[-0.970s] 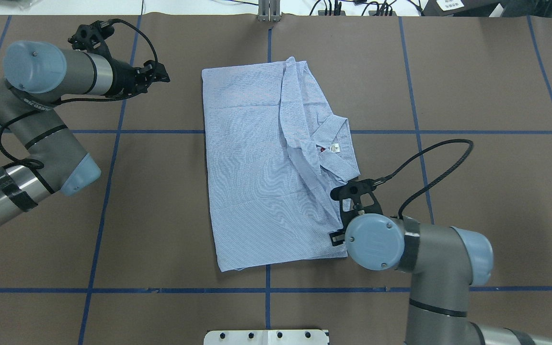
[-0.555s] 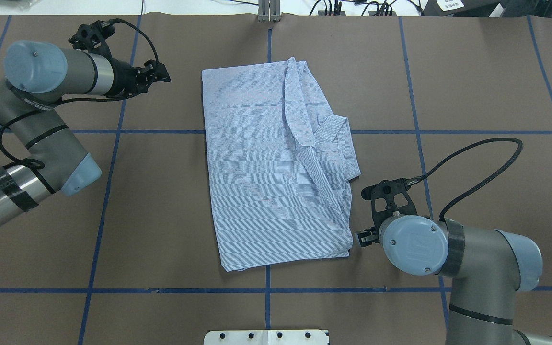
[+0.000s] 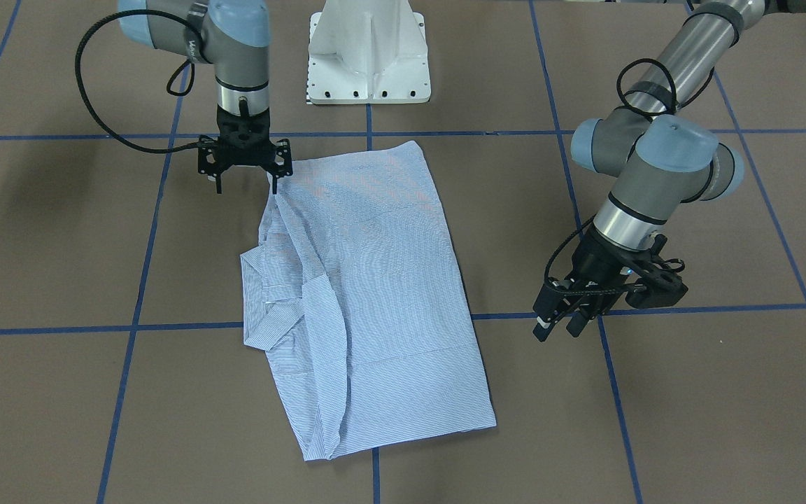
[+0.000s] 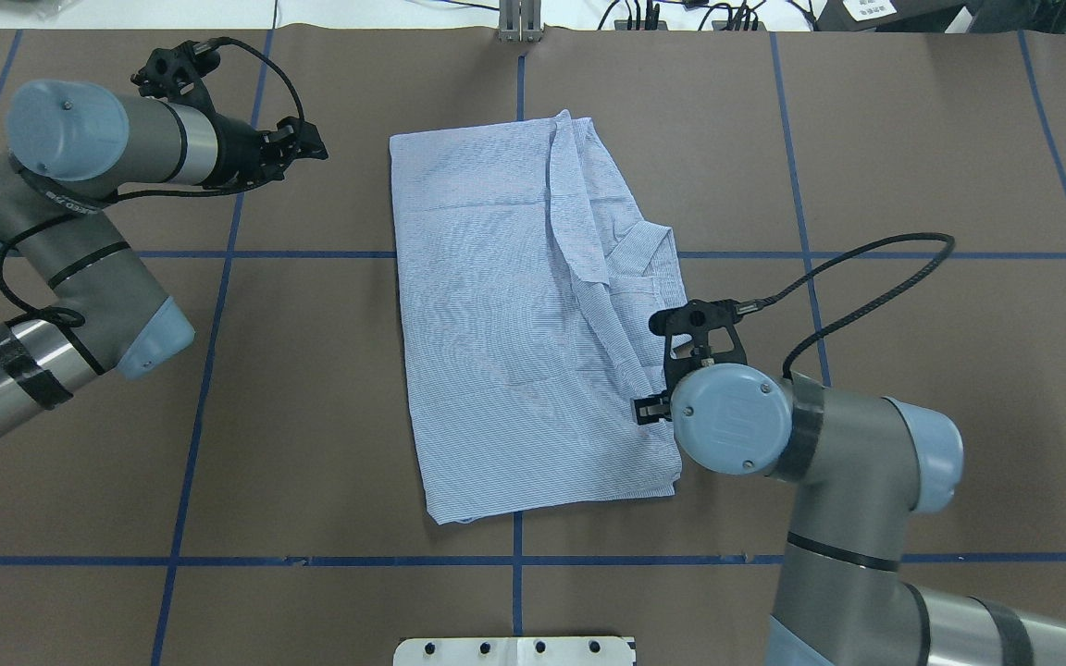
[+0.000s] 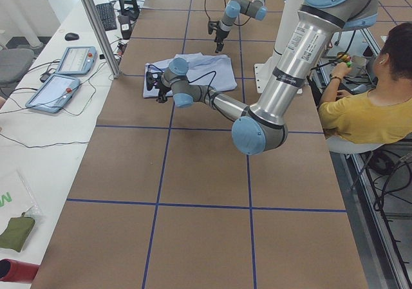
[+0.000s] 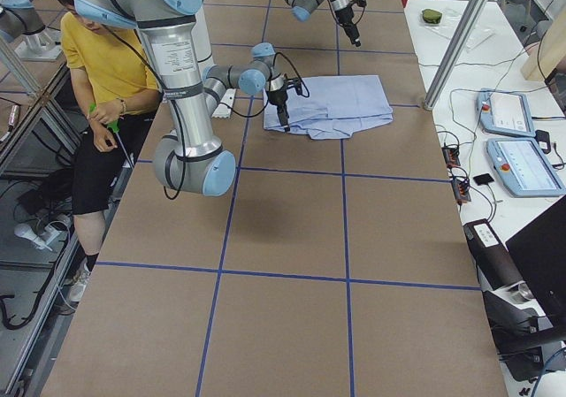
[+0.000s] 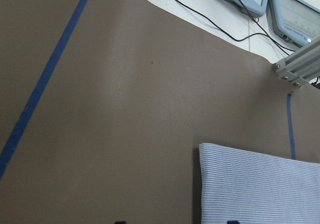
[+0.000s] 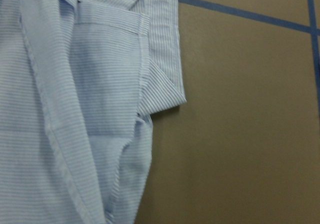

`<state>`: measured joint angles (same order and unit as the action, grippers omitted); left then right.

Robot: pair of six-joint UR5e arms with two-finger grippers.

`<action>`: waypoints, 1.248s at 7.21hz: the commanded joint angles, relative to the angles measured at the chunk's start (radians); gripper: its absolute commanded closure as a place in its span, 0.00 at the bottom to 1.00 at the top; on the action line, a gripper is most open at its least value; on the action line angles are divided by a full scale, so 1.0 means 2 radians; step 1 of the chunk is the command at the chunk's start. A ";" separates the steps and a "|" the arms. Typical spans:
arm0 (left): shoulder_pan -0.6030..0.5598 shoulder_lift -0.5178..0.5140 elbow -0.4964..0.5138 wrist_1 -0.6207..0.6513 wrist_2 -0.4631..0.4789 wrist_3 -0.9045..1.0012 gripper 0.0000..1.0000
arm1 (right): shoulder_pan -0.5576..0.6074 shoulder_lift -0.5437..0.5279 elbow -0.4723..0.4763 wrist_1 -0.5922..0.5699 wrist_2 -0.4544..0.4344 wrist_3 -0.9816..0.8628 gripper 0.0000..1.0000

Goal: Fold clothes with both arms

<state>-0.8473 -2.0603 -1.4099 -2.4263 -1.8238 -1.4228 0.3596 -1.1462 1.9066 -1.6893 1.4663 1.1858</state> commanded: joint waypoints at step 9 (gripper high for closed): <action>-0.001 0.007 -0.008 -0.001 0.000 -0.001 0.27 | 0.082 -0.005 -0.098 0.101 0.031 -0.086 0.00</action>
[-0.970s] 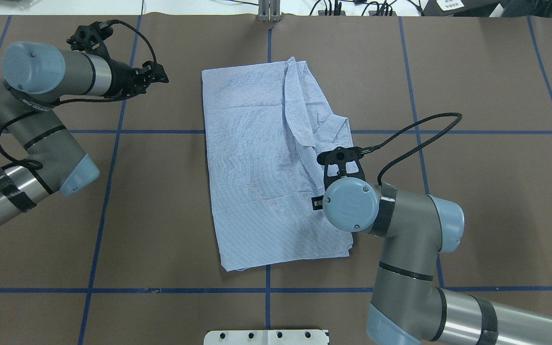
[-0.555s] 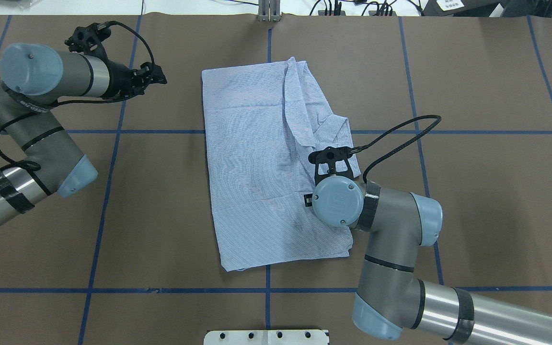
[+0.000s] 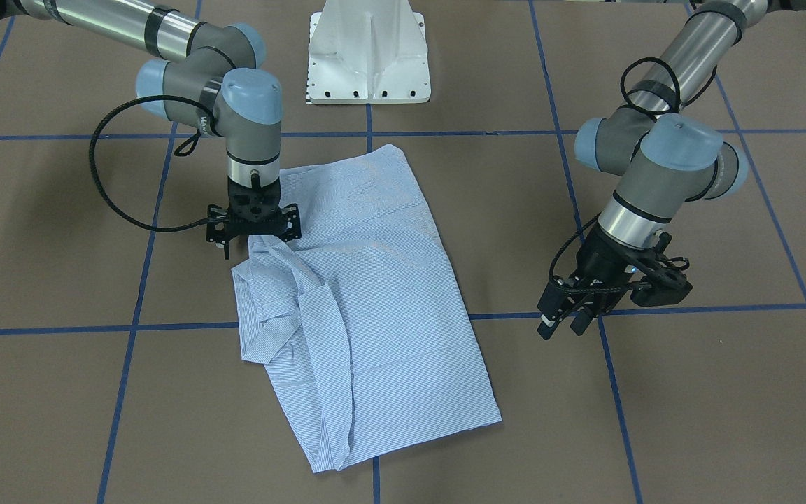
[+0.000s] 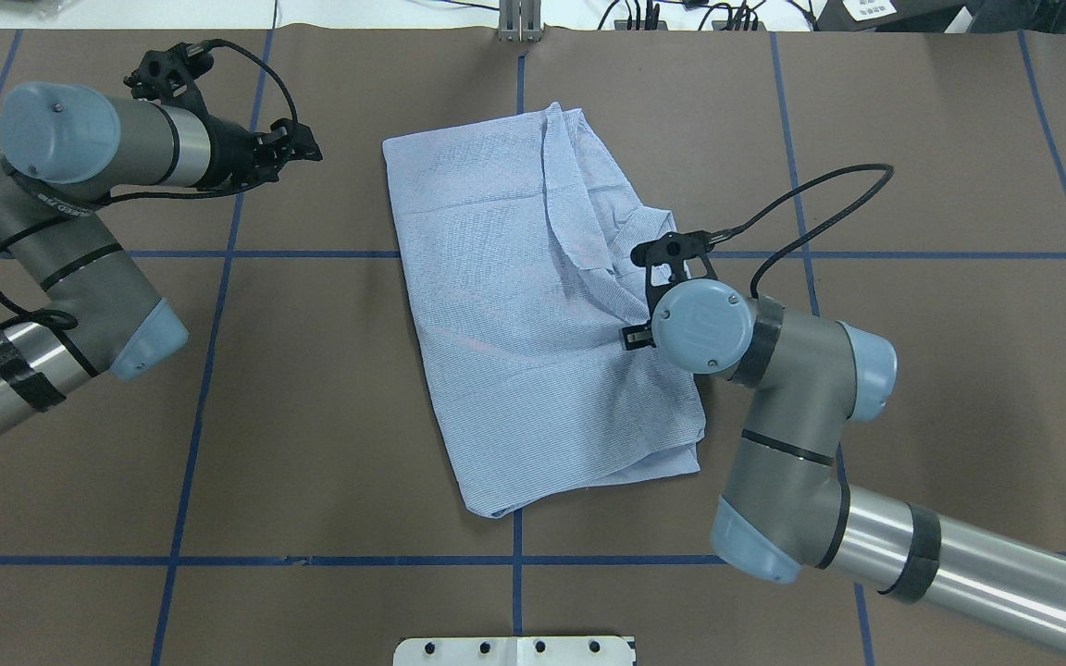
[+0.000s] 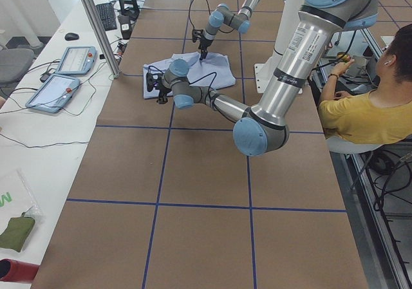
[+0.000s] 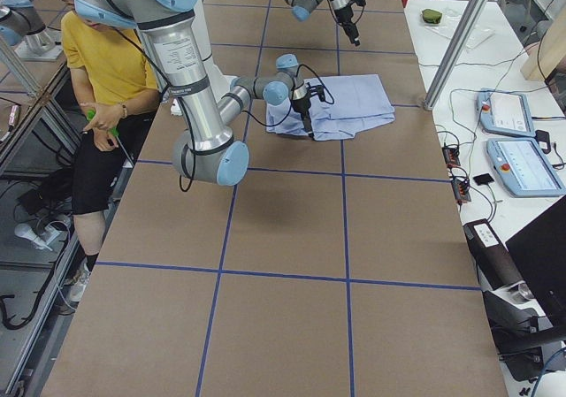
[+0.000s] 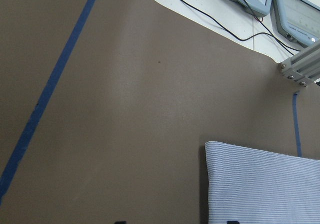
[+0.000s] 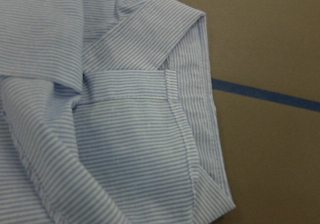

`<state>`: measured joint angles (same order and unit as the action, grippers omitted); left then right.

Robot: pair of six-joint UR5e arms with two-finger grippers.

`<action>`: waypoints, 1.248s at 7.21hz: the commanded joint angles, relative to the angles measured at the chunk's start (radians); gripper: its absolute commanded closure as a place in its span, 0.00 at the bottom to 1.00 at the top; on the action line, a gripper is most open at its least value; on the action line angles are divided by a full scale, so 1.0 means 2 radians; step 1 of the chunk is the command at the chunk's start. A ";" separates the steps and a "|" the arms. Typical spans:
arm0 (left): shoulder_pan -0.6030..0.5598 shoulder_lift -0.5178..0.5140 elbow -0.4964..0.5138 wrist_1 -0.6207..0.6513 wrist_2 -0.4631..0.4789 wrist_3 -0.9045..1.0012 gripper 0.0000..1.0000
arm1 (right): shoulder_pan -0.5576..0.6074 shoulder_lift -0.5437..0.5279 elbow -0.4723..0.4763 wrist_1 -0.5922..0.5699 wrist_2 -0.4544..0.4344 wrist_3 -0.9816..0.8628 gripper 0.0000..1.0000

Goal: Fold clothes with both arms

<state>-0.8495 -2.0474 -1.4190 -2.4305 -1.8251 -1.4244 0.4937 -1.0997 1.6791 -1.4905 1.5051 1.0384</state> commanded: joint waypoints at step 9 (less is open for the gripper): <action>-0.002 0.086 -0.123 0.003 0.001 0.000 0.25 | 0.035 0.070 -0.022 -0.012 0.014 -0.005 0.00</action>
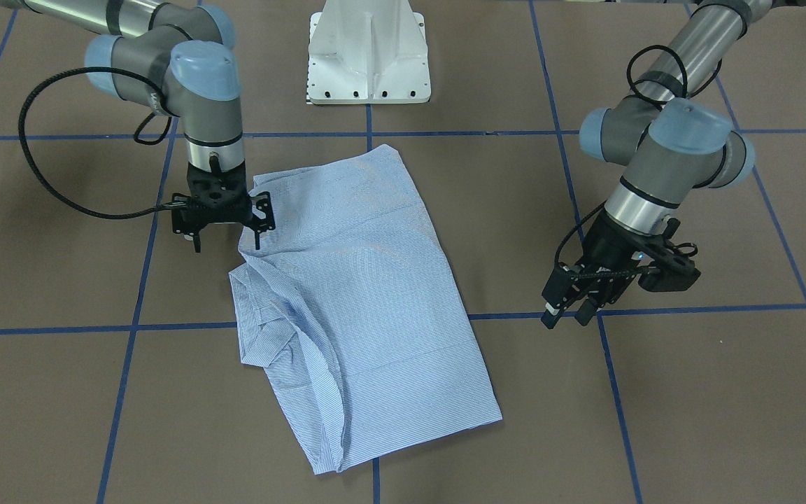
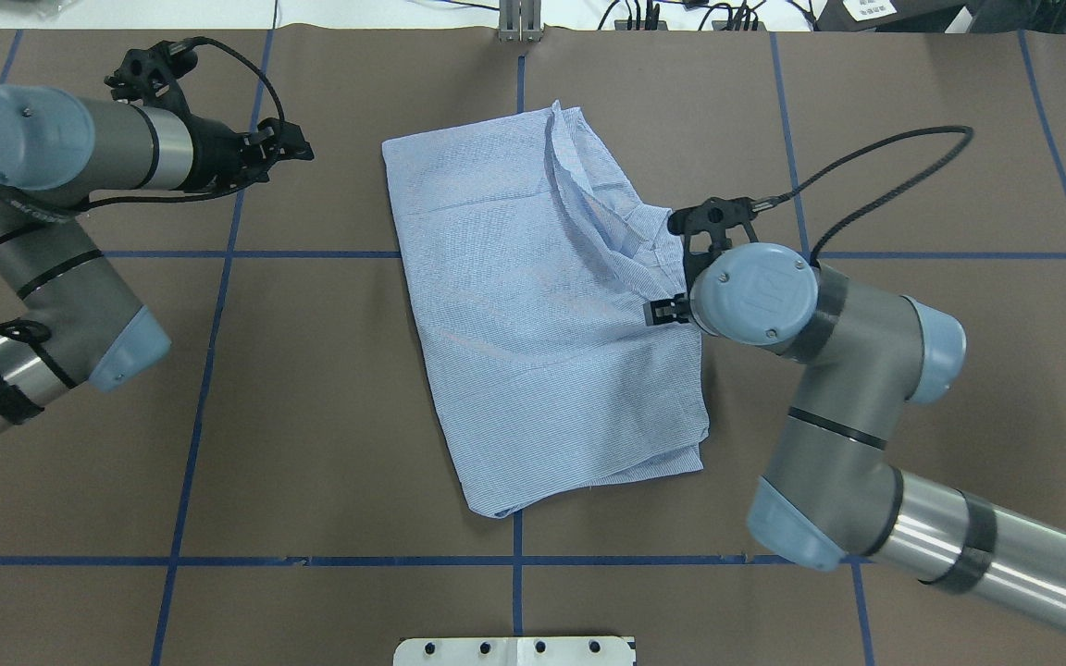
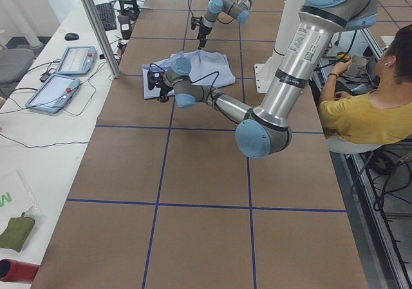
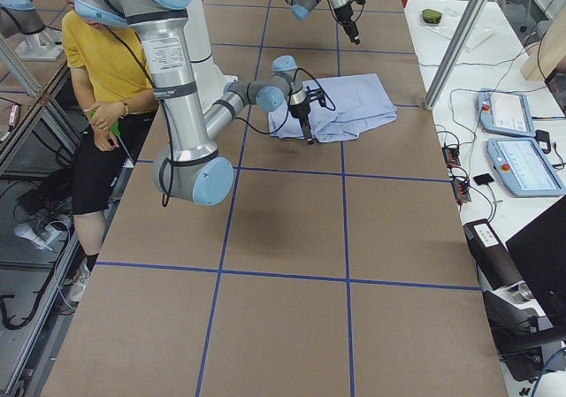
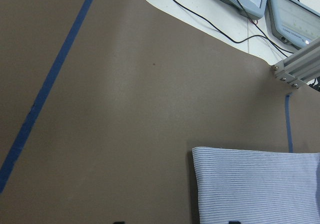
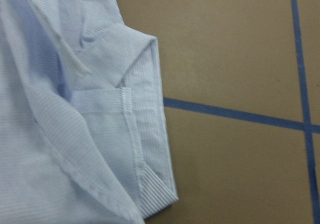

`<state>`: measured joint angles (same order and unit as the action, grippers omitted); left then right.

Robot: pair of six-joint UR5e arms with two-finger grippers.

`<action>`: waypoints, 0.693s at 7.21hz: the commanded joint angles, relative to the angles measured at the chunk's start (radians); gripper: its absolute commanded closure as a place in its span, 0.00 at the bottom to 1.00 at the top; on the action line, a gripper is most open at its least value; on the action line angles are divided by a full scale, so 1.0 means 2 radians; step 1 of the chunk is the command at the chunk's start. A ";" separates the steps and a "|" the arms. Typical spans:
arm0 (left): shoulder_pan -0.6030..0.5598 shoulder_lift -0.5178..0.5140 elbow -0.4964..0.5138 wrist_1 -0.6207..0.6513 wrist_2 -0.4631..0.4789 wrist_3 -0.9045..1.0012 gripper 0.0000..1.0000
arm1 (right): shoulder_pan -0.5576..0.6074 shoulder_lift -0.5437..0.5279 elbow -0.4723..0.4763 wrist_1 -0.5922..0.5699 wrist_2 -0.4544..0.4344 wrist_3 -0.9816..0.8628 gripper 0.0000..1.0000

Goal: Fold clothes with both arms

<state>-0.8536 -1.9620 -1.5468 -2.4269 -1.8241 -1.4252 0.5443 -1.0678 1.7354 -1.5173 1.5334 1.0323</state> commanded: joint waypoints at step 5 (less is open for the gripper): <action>0.000 0.054 -0.110 0.001 0.001 -0.023 0.25 | 0.045 0.098 -0.144 0.026 0.014 -0.053 0.00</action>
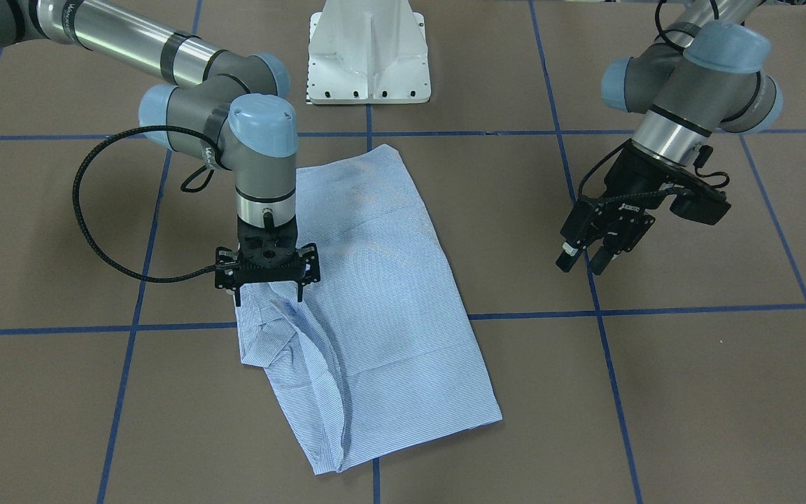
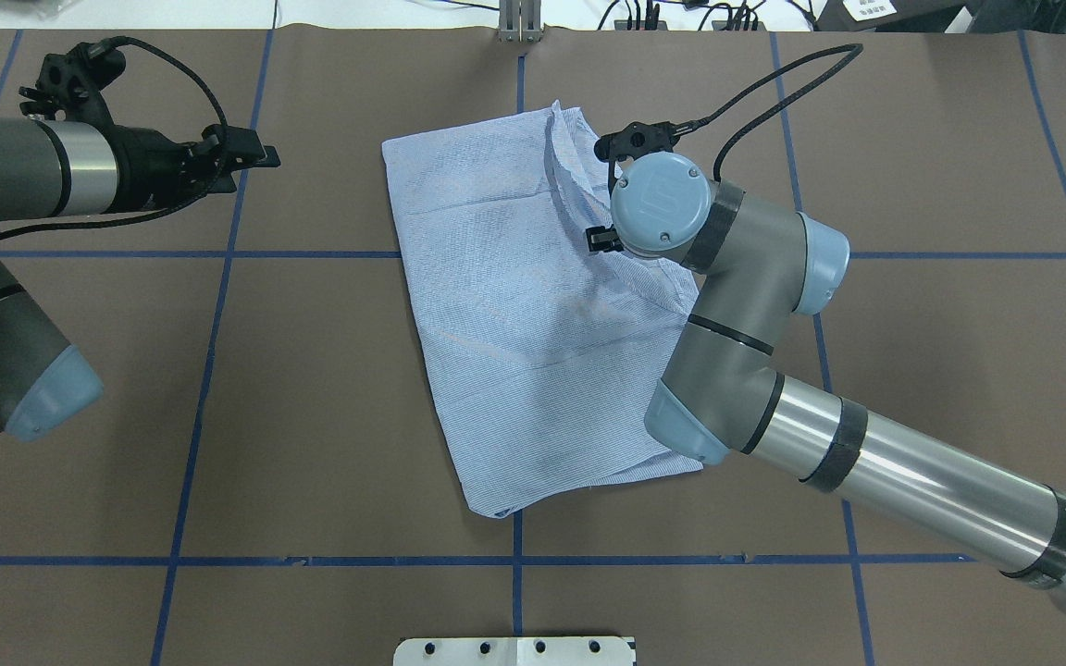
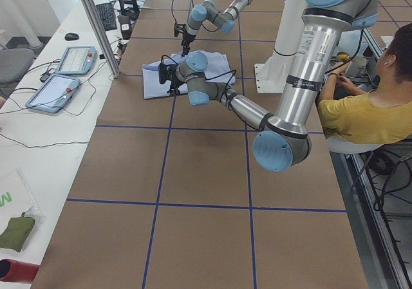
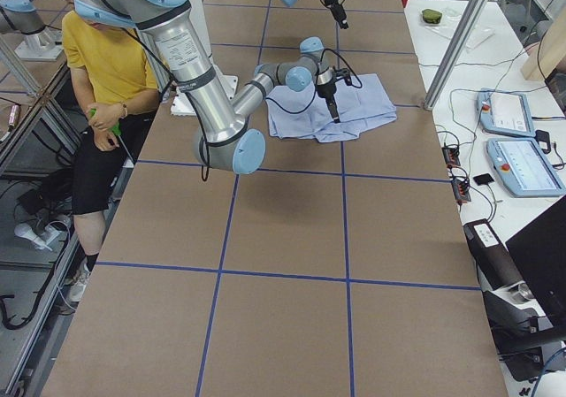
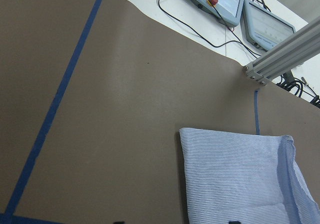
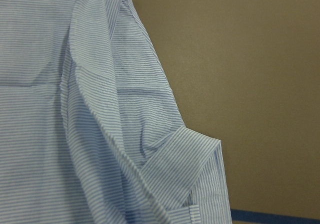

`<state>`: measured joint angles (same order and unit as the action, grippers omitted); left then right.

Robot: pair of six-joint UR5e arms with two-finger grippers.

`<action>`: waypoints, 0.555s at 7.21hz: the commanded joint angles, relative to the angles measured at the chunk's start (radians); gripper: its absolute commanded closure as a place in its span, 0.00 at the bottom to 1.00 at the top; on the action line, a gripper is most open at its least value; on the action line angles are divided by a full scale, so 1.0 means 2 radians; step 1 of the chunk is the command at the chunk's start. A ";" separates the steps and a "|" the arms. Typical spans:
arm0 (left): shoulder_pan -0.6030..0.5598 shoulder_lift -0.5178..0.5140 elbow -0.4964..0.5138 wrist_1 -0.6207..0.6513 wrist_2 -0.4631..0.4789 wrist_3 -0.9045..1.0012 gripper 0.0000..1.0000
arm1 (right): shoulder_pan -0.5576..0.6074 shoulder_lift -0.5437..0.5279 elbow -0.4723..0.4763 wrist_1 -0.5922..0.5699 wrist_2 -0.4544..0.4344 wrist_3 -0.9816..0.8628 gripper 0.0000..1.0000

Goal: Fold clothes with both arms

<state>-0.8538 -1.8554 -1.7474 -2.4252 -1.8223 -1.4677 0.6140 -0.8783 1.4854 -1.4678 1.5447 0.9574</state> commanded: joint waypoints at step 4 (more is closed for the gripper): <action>-0.001 0.001 -0.019 0.000 0.000 -0.007 0.25 | 0.083 -0.040 -0.075 0.092 0.074 -0.084 0.00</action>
<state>-0.8554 -1.8525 -1.7811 -2.4252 -1.8224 -1.4739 0.7255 -0.9108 1.3483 -1.3544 1.6349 0.8447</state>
